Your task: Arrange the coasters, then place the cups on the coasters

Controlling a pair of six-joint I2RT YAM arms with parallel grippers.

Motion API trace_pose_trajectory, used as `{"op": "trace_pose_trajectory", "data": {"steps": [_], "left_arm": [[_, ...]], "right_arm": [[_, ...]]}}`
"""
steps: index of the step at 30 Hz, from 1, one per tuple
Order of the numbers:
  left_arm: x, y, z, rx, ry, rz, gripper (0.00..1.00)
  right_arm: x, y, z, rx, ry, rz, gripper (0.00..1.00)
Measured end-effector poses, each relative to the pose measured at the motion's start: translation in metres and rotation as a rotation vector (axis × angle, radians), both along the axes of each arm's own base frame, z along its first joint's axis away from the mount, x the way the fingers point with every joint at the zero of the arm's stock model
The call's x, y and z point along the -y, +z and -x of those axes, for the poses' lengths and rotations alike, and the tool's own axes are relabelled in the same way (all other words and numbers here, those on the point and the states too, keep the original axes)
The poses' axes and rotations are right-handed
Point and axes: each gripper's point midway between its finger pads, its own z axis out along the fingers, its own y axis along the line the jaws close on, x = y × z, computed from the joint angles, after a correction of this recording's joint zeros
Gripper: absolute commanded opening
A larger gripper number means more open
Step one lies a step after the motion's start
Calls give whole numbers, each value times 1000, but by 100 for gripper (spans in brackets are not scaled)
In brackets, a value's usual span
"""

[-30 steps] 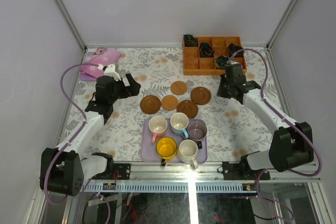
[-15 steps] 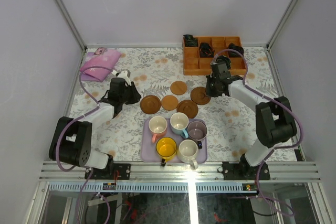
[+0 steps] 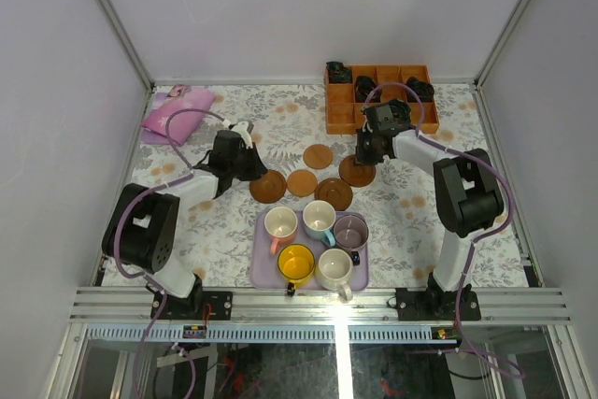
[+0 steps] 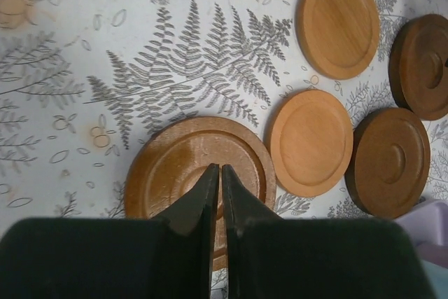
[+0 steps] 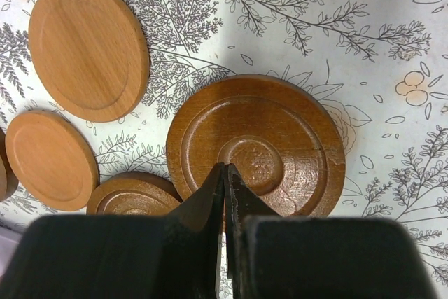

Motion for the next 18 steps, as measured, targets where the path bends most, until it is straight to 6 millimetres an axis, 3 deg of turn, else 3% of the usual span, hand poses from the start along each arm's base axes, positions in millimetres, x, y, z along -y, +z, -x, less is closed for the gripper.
{"op": "trace_pose_trajectory", "data": {"steps": [7, 11, 18], "left_arm": [[14, -20, 1, -66, -39, 8, 2], [14, -33, 6, -111, -43, 1, 1], [10, -43, 10, -166, -34, -25, 4]], "right_arm": [[-1, -12, 4, -37, 0, -2, 0], [3, -24, 8, -71, -8, 22, 0], [18, -25, 3, -66, -70, 101, 0]]}}
